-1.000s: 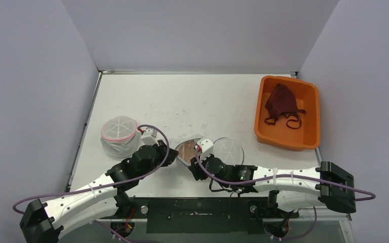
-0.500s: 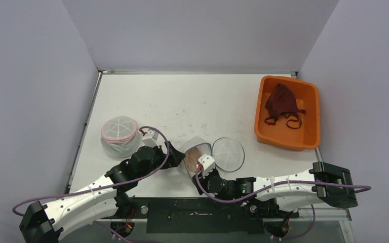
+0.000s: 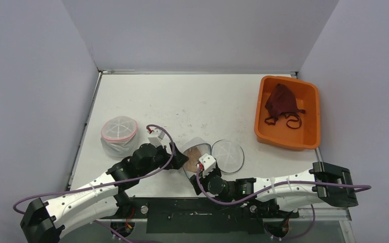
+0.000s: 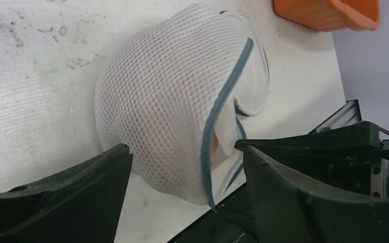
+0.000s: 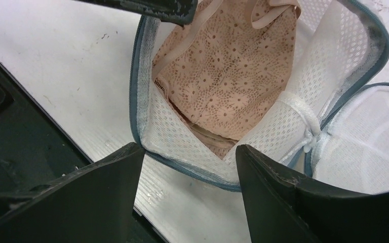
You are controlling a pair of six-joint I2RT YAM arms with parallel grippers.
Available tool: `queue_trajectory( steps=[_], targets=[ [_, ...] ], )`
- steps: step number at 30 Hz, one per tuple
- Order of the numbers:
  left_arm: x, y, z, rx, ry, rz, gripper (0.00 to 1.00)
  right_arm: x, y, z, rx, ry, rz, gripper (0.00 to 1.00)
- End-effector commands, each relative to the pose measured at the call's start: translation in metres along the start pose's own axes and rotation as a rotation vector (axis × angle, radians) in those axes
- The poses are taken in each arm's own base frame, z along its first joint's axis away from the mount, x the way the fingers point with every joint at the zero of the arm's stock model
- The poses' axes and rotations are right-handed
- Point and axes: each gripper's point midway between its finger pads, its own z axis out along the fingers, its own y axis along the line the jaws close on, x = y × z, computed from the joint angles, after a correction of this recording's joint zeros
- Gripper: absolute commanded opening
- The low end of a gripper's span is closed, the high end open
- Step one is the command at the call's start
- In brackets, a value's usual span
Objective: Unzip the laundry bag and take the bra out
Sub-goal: Pick up the bra from the laundry bag.
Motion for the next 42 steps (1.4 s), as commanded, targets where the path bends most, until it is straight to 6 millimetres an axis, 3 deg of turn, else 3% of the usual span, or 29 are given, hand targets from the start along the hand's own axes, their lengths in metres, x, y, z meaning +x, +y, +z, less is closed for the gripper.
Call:
queue_trajectory(
  steps=[1,3,8,15,19,23,26,32,37,42],
  targets=[
    [-0.029,-0.027,-0.011,0.069,-0.060,0.045,0.77,-0.030,0.008,0.000,-0.003,-0.097,0.049,0.67],
    [-0.029,-0.019,-0.011,0.030,-0.062,0.060,0.73,-0.032,0.009,0.001,-0.004,-0.100,0.053,0.66],
    [-0.022,-0.005,-0.007,-0.030,-0.038,0.094,0.51,-0.034,0.010,0.001,-0.007,-0.106,0.060,0.66],
    [-0.009,0.006,0.005,-0.079,0.027,0.109,0.48,-0.027,0.012,0.002,-0.011,-0.088,0.056,0.65],
    [-0.008,0.009,0.004,-0.098,0.030,0.112,0.32,-0.028,0.012,0.000,-0.006,-0.090,0.057,0.65],
    [-0.014,0.009,-0.001,-0.099,0.001,0.116,0.15,-0.047,0.009,-0.006,0.005,-0.147,0.114,0.67],
    [-0.016,0.008,-0.003,-0.091,-0.014,0.115,0.01,-0.075,0.008,-0.008,0.004,-0.213,0.194,0.67],
    [-0.012,0.008,0.001,-0.058,-0.037,0.091,0.00,-0.114,-0.002,0.011,-0.005,-0.240,0.340,0.62],
    [-0.010,0.015,0.000,-0.078,-0.047,0.079,0.00,-0.098,0.004,0.035,-0.001,-0.152,0.282,0.45],
    [-0.007,0.025,-0.001,-0.111,-0.055,0.081,0.00,-0.061,0.029,0.047,-0.050,-0.058,0.193,0.46]
  ],
)
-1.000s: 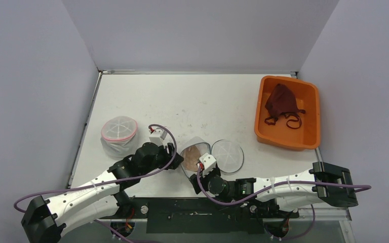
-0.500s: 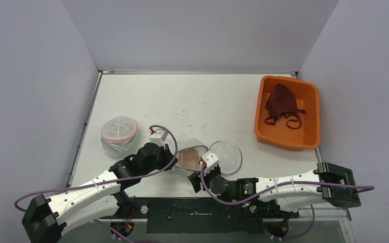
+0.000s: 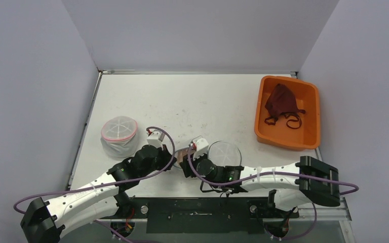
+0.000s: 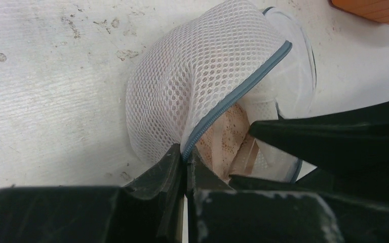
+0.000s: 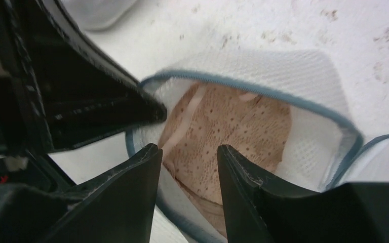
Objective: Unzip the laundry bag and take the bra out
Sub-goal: Pick up the bra from the laundry bag.
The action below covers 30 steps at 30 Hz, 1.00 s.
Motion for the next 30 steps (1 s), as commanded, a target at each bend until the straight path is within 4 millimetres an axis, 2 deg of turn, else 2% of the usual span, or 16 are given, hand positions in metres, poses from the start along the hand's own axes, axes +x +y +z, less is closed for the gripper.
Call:
queue_trajectory(
  steps=[1,5,10,12,14,18,22,25,30],
  targets=[
    [-0.008,0.002,0.000,-0.010,-0.054,-0.010,0.00,0.022,0.029,0.001,-0.083,0.051,-0.052,0.47],
    [-0.004,0.012,-0.001,-0.042,-0.064,0.004,0.00,0.047,0.029,-0.006,-0.074,0.088,-0.107,0.52],
    [-0.002,0.020,-0.001,-0.063,-0.078,0.012,0.00,0.074,0.015,-0.010,-0.043,0.151,-0.148,0.53],
    [-0.001,0.021,0.000,-0.067,-0.077,0.018,0.00,0.078,0.011,-0.010,-0.032,0.161,-0.154,0.54],
    [0.000,0.021,0.002,-0.066,-0.072,0.025,0.00,0.071,0.008,-0.012,-0.020,0.131,-0.131,0.56],
    [0.002,0.023,0.003,-0.068,-0.066,0.040,0.00,0.029,0.006,-0.020,-0.002,-0.013,-0.034,0.64],
    [0.004,0.022,0.002,-0.062,-0.066,0.049,0.00,-0.005,0.007,-0.017,-0.002,-0.094,0.044,0.69],
    [0.005,0.023,0.002,-0.066,-0.067,0.052,0.00,-0.014,0.006,-0.002,-0.008,-0.069,0.081,0.71],
    [0.003,0.022,0.001,-0.063,-0.074,0.057,0.00,-0.001,0.011,0.025,-0.010,0.013,0.051,0.70]
  ],
)
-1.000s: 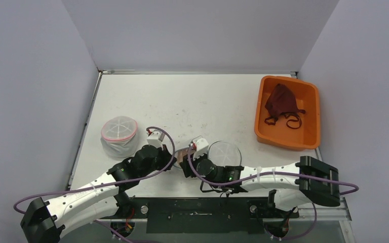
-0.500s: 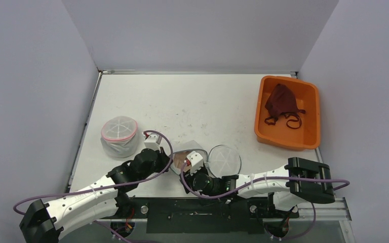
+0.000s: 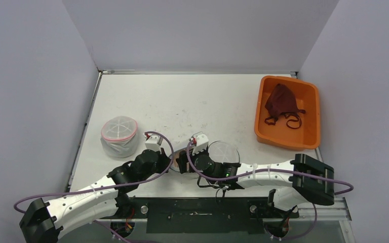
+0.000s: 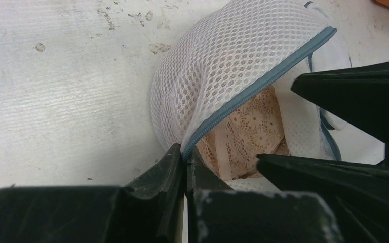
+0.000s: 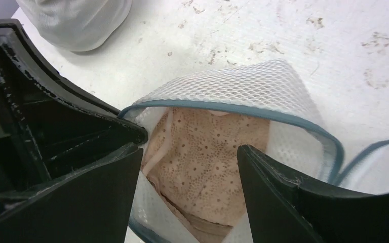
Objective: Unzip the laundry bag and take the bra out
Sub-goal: Pick up the bra from the laundry bag.
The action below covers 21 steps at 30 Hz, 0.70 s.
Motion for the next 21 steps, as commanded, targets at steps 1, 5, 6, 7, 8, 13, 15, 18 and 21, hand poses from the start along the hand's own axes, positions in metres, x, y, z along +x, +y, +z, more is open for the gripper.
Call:
queue_trajectory(
  steps=[1,5,6,7,8,13,15,18,21],
  targets=[
    [-0.010,-0.005,-0.001,0.020,-0.045,0.007,0.00,-0.006,0.024,0.016,-0.062,0.007,0.031,0.70],
    [-0.013,-0.007,-0.003,0.026,-0.057,0.005,0.00,-0.002,0.024,0.022,-0.061,0.023,0.029,0.71],
    [-0.013,-0.007,-0.003,0.025,-0.061,0.002,0.00,0.006,0.022,0.026,-0.049,0.046,0.009,0.70],
    [-0.014,-0.007,-0.003,0.024,-0.066,0.000,0.00,0.009,0.022,0.030,-0.047,0.058,0.001,0.70],
    [-0.015,-0.006,-0.003,0.018,-0.072,-0.003,0.00,0.014,0.022,0.033,-0.040,0.071,-0.006,0.70],
    [-0.013,0.001,-0.003,-0.018,-0.064,-0.007,0.00,0.033,0.020,0.048,-0.010,0.120,-0.027,0.69],
    [-0.011,0.003,-0.002,-0.025,-0.061,-0.012,0.00,0.040,0.016,0.053,0.016,0.137,-0.037,0.68],
    [-0.009,0.004,-0.003,-0.030,-0.059,-0.015,0.00,0.053,0.005,0.059,0.075,0.166,-0.059,0.62],
    [-0.009,0.006,-0.004,-0.032,-0.064,-0.018,0.00,0.063,-0.006,0.061,0.129,0.188,-0.069,0.51]
  ],
)
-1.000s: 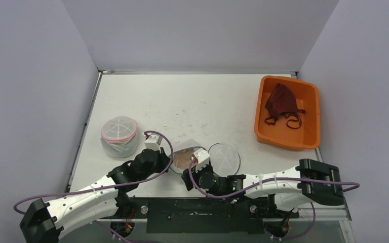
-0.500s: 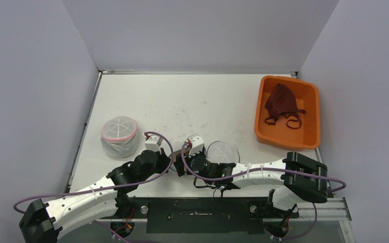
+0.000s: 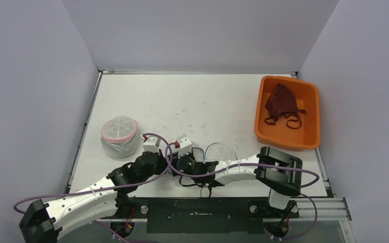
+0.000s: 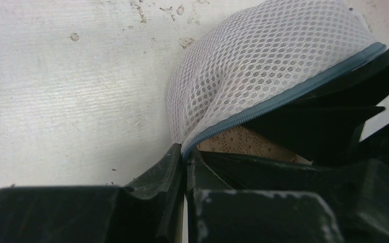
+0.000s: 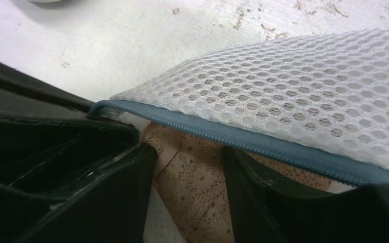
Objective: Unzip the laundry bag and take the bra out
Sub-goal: Pick up the bra from the laundry bag.
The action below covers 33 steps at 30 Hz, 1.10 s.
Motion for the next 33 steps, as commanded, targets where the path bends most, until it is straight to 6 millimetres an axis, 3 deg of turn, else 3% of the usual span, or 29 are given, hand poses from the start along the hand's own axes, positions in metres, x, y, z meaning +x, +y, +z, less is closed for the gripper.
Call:
queue_trajectory(
  steps=[1,6,13,18,21,27,33],
  targets=[
    [-0.013,-0.012,-0.003,0.043,-0.049,-0.036,0.00,0.013,-0.027,0.008,0.131,0.032,-0.011,0.47],
    [-0.013,-0.010,-0.004,0.038,-0.056,-0.039,0.00,0.015,-0.047,0.002,0.206,0.022,0.002,0.34],
    [-0.013,-0.009,-0.002,0.030,-0.056,-0.039,0.00,0.003,-0.054,-0.017,0.196,-0.028,0.041,0.17],
    [-0.009,-0.008,0.001,0.020,-0.044,-0.039,0.00,-0.008,-0.060,-0.036,0.170,-0.083,0.089,0.15],
    [-0.006,-0.010,0.004,0.023,-0.033,-0.039,0.00,-0.011,-0.052,-0.041,0.104,-0.100,0.101,0.22],
    [-0.007,-0.016,0.006,0.041,-0.032,-0.043,0.00,-0.023,-0.031,-0.046,0.028,-0.121,0.108,0.59],
    [-0.004,-0.016,0.008,0.047,-0.026,-0.042,0.00,-0.045,-0.015,-0.049,0.011,-0.165,0.110,0.72]
  ],
)
